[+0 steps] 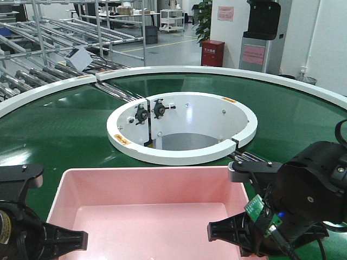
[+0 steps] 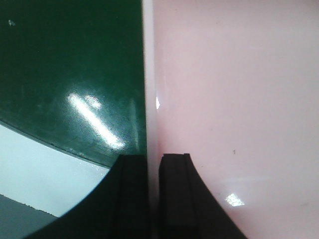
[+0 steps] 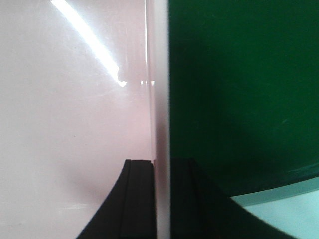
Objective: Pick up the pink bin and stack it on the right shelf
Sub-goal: 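Hold the pink bin with both grippers while turning toward the table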
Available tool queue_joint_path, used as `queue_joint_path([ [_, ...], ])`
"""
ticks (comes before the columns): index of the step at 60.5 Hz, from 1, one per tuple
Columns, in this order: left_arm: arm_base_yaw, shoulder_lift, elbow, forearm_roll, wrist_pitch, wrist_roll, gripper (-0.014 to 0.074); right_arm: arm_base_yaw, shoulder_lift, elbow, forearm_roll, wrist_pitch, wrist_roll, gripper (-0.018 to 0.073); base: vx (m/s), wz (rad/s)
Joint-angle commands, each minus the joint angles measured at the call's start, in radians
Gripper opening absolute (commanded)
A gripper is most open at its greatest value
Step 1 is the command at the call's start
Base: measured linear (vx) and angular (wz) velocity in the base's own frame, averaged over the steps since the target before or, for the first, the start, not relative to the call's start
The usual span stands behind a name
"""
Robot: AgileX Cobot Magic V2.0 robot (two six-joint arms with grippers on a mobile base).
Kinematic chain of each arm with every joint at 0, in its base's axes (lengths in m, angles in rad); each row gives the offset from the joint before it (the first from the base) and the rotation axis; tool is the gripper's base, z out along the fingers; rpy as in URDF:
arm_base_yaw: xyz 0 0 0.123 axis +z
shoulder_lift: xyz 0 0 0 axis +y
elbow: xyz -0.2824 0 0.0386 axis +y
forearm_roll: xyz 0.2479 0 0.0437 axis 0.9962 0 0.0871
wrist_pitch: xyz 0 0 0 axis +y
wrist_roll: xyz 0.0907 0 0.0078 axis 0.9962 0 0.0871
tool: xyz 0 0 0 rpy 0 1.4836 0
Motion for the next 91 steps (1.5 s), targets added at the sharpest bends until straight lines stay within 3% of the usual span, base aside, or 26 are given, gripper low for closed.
queue_joint_path([
  [1, 0.002, -0.033, -0.029, 0.067, -0.012, -0.006, 0.0041, -0.009, -0.043, -0.025, -0.099, -0.007, 0.000, -0.0009, 0.00, 0.00],
  [39, 0.002, -0.033, -0.029, 0.066, -0.012, -0.006, 0.0041, -0.011, -0.043, -0.025, -0.100, -0.007, 0.000, -0.0009, -0.03, -0.11],
  [91, 0.002, -0.033, -0.029, 0.065, -0.012, -0.007, 0.0041, -0.011, -0.043, -0.025, -0.100, -0.005, 0.004, -0.0009, -0.15, -0.60],
])
